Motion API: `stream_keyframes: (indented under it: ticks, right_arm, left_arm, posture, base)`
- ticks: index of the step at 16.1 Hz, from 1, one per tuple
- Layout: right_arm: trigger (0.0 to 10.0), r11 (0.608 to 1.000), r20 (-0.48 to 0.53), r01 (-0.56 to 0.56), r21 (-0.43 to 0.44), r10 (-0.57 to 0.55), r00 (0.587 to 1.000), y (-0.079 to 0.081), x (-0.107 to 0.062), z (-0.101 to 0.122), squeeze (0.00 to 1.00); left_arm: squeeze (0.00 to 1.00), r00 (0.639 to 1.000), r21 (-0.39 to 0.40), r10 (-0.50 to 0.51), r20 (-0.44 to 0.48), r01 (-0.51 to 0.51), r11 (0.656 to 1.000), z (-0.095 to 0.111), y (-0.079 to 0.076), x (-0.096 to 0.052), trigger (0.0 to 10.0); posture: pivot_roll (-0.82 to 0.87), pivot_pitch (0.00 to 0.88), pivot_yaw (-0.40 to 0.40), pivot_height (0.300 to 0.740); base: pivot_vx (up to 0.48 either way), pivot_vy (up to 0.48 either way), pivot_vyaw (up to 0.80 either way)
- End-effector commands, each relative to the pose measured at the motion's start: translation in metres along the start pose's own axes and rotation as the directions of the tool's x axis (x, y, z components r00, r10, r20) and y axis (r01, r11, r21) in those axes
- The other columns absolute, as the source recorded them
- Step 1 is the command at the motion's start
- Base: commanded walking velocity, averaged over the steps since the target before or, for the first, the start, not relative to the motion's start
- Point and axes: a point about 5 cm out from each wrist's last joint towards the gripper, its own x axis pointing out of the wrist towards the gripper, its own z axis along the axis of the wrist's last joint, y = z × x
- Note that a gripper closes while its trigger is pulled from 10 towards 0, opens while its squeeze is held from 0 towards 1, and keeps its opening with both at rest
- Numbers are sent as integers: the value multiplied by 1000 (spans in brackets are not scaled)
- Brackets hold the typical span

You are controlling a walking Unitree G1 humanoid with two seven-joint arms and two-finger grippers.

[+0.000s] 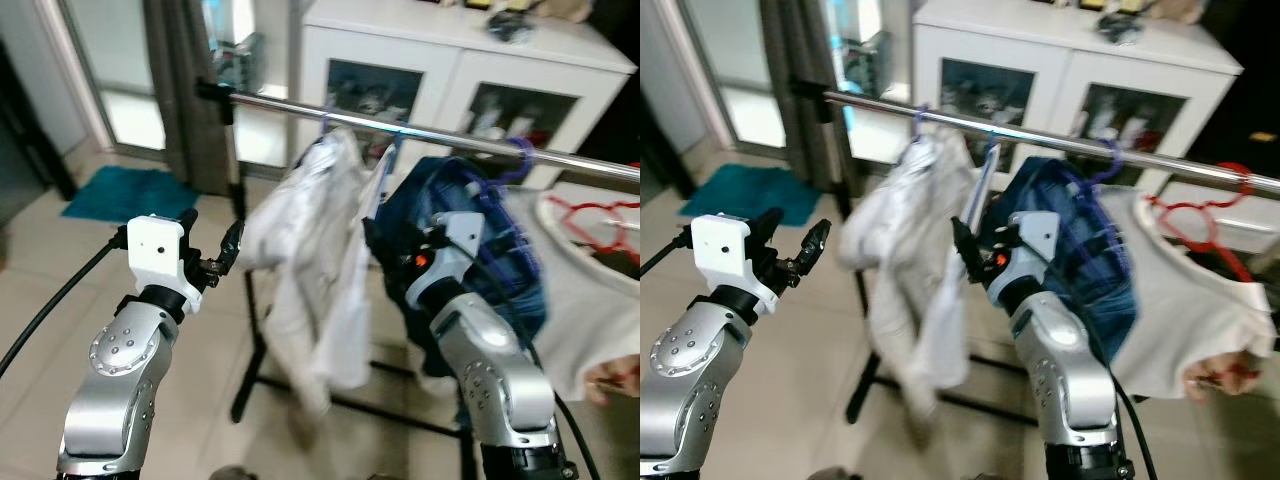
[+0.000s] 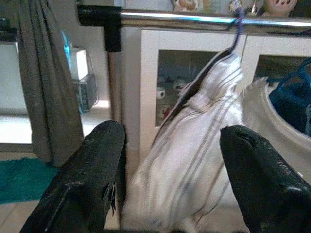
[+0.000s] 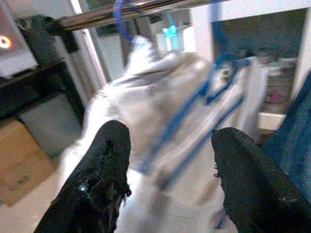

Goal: Hang hanger

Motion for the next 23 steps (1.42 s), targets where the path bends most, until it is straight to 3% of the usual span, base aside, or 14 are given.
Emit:
stream_keyframes:
  ticks: [1,3,6,8,13,20,21,22,23]
  right_arm:
    - [10000,998,-5,64,-23,-64,998,-11,-5,-1,0]
    - [10000,990,-7,138,-19,-139,990,-25,-8,-4,0]
    - [10000,992,-13,129,18,-128,992,-25,-7,-2,0]
    - [10000,994,-4,107,-16,-107,994,-21,-5,1,0]
    - [10000,989,23,138,-53,-137,990,-28,-7,10,0]
    - [10000,976,67,197,-89,-191,979,-32,0,26,0]
    - [10000,968,79,234,-92,-227,971,-37,-1,30,192]
    - [10000,959,91,268,-90,-260,961,-41,-2,34,1000]
    - [10000,955,97,283,-92,-274,957,-43,-3,36,1000]
  left_arm:
    - [0,1000,-7,-13,-16,13,1000,-2,-7,-1,10000]
    - [0,1000,-40,10,-21,-10,999,-2,-7,0,10000]
    - [0,1000,-29,9,-7,-10,1000,2,-7,0,10000]
    - [0,1000,-40,-6,18,7,999,5,-7,3,10000]
    - [0,1000,-71,-20,15,21,997,5,-11,7,10000]
    - [0,984,4,-175,-22,175,985,1,-22,3,10000]
    - [0,972,5,-232,-24,232,973,2,-25,0,10000]
    - [0,953,7,-302,-31,302,953,3,-30,-3,10000]
    - [0,943,-1,-330,-40,330,944,2,-31,-4,10000]
  posture:
    - [24,15,-48,740]
    - [31,22,-53,740]
    - [44,31,-63,740]
    - [23,17,-43,740]
    - [-3,17,-23,740]
    - [27,0,-42,740]
    - [29,0,-43,740]
    - [27,1,-42,740]
    - [27,1,-42,740]
  base:
    - [0,-319,0]
    - [0,0,0]
    - [0,0,0]
    - [148,0,0]
    - [352,0,800]
    - [154,0,0]
    - [0,0,0]
    - [0,0,0]
    - [0,0,0]
